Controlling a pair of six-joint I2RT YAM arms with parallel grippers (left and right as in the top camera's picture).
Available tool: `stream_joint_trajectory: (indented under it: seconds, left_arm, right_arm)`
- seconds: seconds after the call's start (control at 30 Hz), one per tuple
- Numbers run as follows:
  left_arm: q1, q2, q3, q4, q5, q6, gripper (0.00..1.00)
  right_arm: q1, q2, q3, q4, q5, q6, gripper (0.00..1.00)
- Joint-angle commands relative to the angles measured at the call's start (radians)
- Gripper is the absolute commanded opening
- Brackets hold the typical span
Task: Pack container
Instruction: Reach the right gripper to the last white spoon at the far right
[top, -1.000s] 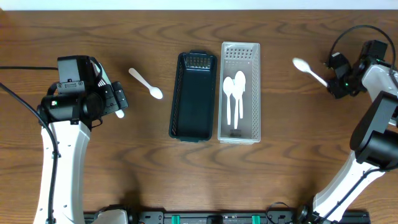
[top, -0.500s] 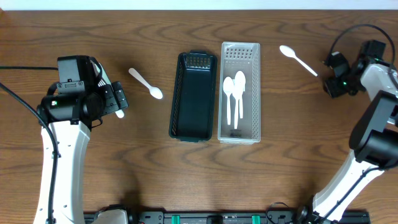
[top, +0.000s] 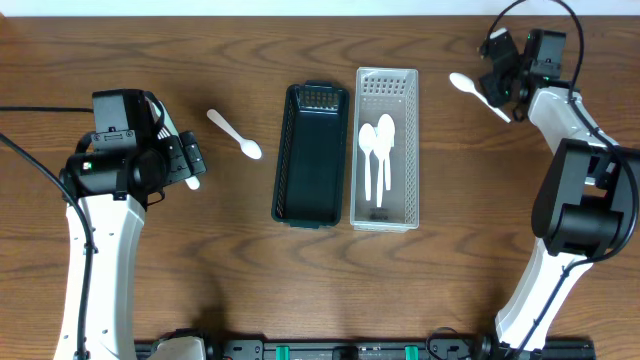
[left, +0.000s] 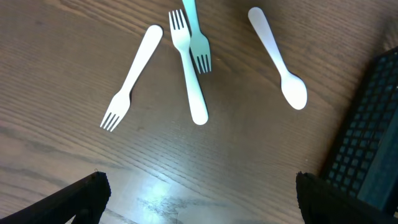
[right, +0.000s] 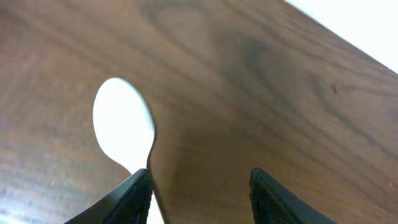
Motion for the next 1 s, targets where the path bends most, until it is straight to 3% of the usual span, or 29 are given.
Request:
stream_joint_trajectory:
  seconds: [0.0, 0.47, 0.6, 0.67, 0.73, 0.97]
  left_arm:
    - [0.005, 0.005, 0.013, -0.003, -0.004, 0.009, 0.98]
    - [0.005, 0.005, 0.013, -0.003, -0.005, 0.009, 0.98]
    - [0.005, 0.005, 0.013, -0.003, -0.005, 0.009, 0.98]
    - [0.005, 0.005, 0.013, -0.003, -0.005, 0.009, 0.98]
    - [0.005, 0.005, 0.013, -0.003, -0.005, 0.009, 0.98]
    - [0.005, 0.005, 0.013, -0.003, -0.005, 0.009, 0.98]
  right_arm:
    - [-0.008, 0.042, 0.018, 0.002, 0.008, 0.078, 0.54]
    - [-0.007, 0.100, 0.018, -0.050, -0.033, 0.078, 0.52]
    - [-0.007, 0.108, 0.018, -0.111, -0.040, 0.078, 0.48]
    - [-0.008, 0.109, 0.018, -0.127, -0.040, 0.078, 0.48]
    - [-0.009, 0.108, 0.019, -0.127, -0.040, 0.080, 0.56]
    - [-0.011, 0.106, 0.084, -0.072, -0.040, 0.277, 0.58]
